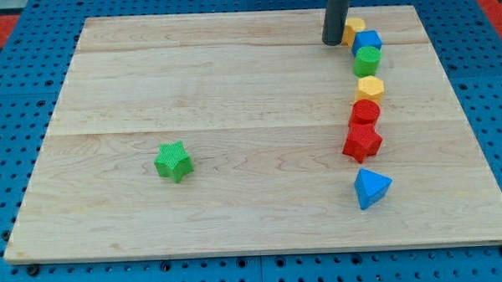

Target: Move the green star towards the bottom center of the board

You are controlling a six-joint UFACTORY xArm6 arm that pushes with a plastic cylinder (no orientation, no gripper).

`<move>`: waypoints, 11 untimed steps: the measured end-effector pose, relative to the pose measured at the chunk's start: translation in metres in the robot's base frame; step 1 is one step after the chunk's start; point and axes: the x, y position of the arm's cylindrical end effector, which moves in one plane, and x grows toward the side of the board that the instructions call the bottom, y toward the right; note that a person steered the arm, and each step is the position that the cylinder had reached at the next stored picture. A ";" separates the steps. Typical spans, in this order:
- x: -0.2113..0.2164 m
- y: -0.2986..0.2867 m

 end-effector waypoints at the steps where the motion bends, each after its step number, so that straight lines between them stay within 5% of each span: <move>1: -0.007 0.025; 3: -0.018 0.007; 7: 0.101 -0.239; 10: 0.202 -0.272; 11: 0.228 -0.231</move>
